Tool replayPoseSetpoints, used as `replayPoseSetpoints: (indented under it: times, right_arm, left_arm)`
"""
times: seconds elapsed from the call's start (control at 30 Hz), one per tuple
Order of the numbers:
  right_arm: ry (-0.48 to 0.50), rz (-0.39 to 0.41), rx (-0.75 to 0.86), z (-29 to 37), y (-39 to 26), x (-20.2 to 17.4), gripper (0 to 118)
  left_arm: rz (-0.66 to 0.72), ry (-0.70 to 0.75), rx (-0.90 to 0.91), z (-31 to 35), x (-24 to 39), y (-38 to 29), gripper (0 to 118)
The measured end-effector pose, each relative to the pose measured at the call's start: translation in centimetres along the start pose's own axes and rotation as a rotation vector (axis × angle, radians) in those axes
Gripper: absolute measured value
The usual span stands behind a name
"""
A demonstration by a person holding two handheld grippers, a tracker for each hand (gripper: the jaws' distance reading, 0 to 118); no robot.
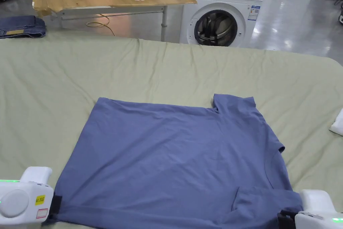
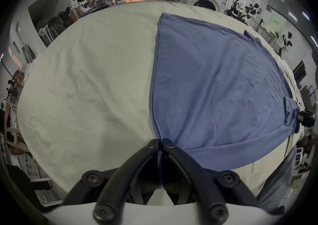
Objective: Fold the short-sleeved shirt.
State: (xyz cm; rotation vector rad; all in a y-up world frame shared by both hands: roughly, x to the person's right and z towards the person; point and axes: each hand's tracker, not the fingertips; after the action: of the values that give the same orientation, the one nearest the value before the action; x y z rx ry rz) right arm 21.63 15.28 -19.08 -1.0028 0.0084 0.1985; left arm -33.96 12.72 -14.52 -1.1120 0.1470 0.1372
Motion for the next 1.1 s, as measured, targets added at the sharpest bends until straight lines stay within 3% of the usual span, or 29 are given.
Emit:
replayPoseSetpoints:
  times: [0.1, 0.2, 0.27, 0.33, 0.4, 1.1]
  right_arm:
    - [-0.011, -0.030, -0.084, -2.2, -1.1, 0.7, 65]
    - [0.044, -0.093, -0.120, -3.9, -2.0, 0.9, 62]
    - [0.031, -0.081, -0.095, -3.5, -2.1, 0.8, 43]
    - [0.061, -0.081, -0.086, -3.6, -2.0, 0.9, 37]
    - [0.092, -0.087, -0.090, -3.8, -1.9, 0.8, 5]
    - [0.066, -0.058, -0.068, -1.7, -2.1, -0.9, 4]
  left_arm:
    - [0.001, 0.001, 0.000, 0.0, 0.0, 0.0, 0]
    - [0.006, -0.001, 0.002, 0.0, 0.0, -0.1, 0]
    - [0.011, -0.004, 0.003, 0.1, -0.1, -0.1, 0]
    - [0.014, -0.003, 0.004, 0.1, -0.1, -0.1, 0]
    - [0.009, 0.001, 0.003, 0.0, 0.0, -0.1, 0]
    - [0.006, -0.004, -0.003, 1.1, 0.6, -0.3, 0]
